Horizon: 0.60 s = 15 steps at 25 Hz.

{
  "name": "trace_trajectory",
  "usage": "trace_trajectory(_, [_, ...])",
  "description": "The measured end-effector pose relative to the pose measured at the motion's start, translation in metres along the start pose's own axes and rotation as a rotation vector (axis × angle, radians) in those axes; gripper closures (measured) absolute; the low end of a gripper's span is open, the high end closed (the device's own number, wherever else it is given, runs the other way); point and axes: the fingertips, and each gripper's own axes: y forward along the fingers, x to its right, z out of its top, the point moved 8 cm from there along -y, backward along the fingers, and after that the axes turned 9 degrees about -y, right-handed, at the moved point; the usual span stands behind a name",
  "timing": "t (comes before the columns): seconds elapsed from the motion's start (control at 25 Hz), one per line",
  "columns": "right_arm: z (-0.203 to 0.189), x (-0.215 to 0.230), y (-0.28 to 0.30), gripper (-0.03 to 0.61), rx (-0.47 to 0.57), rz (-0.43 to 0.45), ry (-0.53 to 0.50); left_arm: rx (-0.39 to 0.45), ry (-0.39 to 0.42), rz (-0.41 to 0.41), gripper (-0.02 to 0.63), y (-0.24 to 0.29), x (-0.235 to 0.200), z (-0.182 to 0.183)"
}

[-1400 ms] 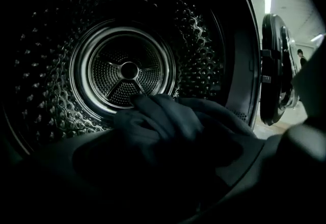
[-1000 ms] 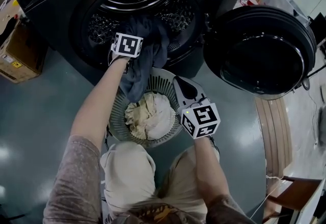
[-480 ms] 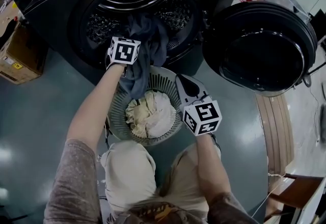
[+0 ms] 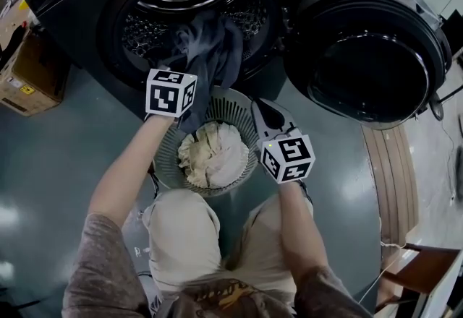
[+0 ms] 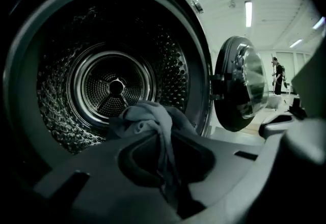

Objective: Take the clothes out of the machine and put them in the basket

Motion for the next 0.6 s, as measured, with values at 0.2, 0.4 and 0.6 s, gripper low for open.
trace_trajectory(0.2, [-0.003,0.004,0.002,0.581,0.004,0.002,0.013,0.007,0.006,-0.051,0.572,-0.04,0.023,0.001])
trace_trajectory(0.4, [-0.006,0.002,0.005,0.581,0.01,0.011,0.005,0.023,0.013,-0.085,0.572,-0.082,0.042,-0.001])
trace_trajectory(0.6, [-0.003,0.005,0.004,0.581,0.03,-0.003,0.01,0.019,0.004,-0.106,0.572,-0.118,0.056,-0.011])
